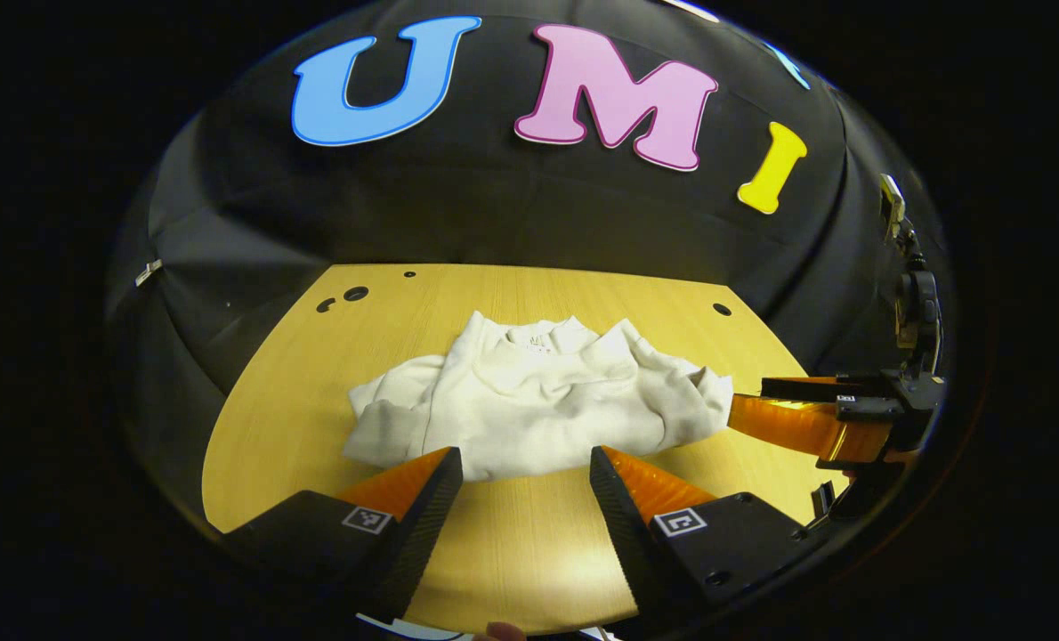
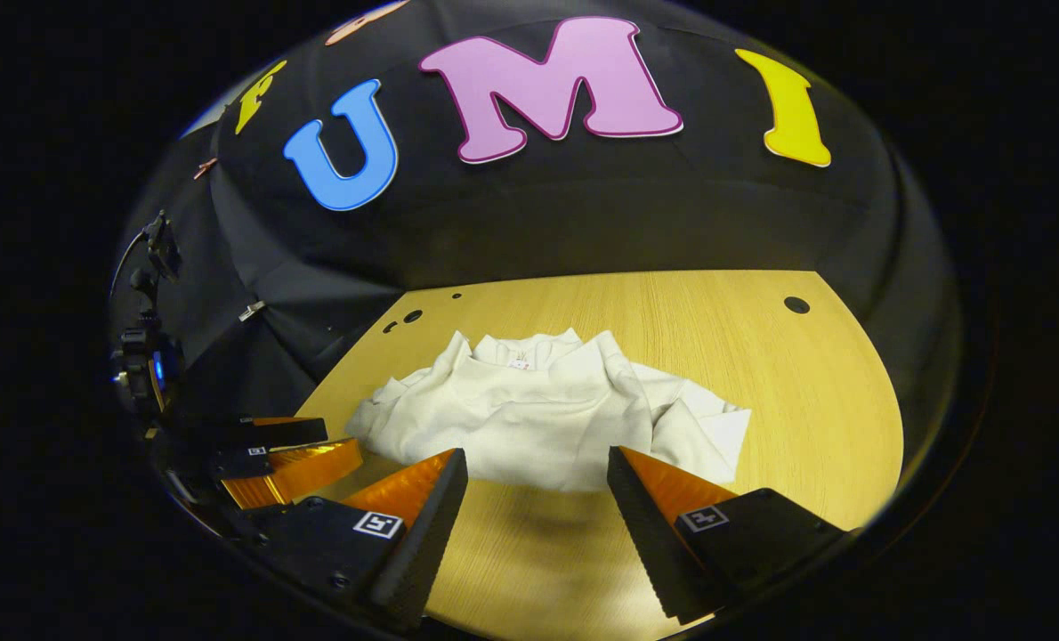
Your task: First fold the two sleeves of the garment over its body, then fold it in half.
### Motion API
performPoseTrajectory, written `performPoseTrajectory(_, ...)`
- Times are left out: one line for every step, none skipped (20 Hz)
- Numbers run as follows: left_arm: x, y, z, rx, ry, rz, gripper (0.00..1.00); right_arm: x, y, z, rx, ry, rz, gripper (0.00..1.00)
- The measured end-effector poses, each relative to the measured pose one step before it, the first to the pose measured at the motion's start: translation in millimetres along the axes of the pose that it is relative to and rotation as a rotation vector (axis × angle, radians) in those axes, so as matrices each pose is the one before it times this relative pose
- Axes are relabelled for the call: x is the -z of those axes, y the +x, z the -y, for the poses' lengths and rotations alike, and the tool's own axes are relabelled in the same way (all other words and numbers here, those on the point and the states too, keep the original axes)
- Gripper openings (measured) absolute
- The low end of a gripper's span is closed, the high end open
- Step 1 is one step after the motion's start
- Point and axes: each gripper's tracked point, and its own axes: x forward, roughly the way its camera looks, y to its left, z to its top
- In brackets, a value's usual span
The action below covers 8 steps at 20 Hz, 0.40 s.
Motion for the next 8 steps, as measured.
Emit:
performPoseTrajectory(3.12,-6.33,4.13,0.00227,-0.00363,0.00524,0.91,0.81,-5.60,-1.35,0.00006,-0.00065,0.00470,0.96)
performPoseTrajectory(2.74,-5.07,2.73,0.00117,-0.00158,0.00345,0.91,-0.50,-6.05,0.21,0.00362,-0.00566,0.00938,0.96)
performPoseTrajectory(4.70,-5.84,2.44,0.00409,0.00196,0.00192,0.91,-0.21,-6.03,0.75,0.00441,-0.00758,0.00997,0.96)
performPoseTrajectory(3.21,-4.96,1.72,0.00186,0.00371,0.00261,0.91,0.91,-5.12,0.31,0.00189,-0.00200,0.00606,0.96)
performPoseTrajectory(2.68,-3.21,2.26,0.00347,0.00385,0.00121,0.91,1.21,-5.07,-0.20,0.00156,0.00447,0.00170,0.96)
performPoseTrajectory(0.82,-2.26,2.60,0.00129,0.00550,-0.00135,0.91,1.76,-4.60,-0.49,-0.00207,0.01382,0.00143,0.96)
performPoseTrajectory(0.80,-1.09,1.01,0.00081,0.00482,-0.00097,0.91,1.39,-3.52,-1.35,-0.00133,0.01128,0.00103,0.96)
performPoseTrajectory(-0.38,-0.09,-0.60,-0.00350,0.00194,0.00124,0.91,2.02,-3.10,0.01,-0.00020,0.00356,-0.00218,0.96)
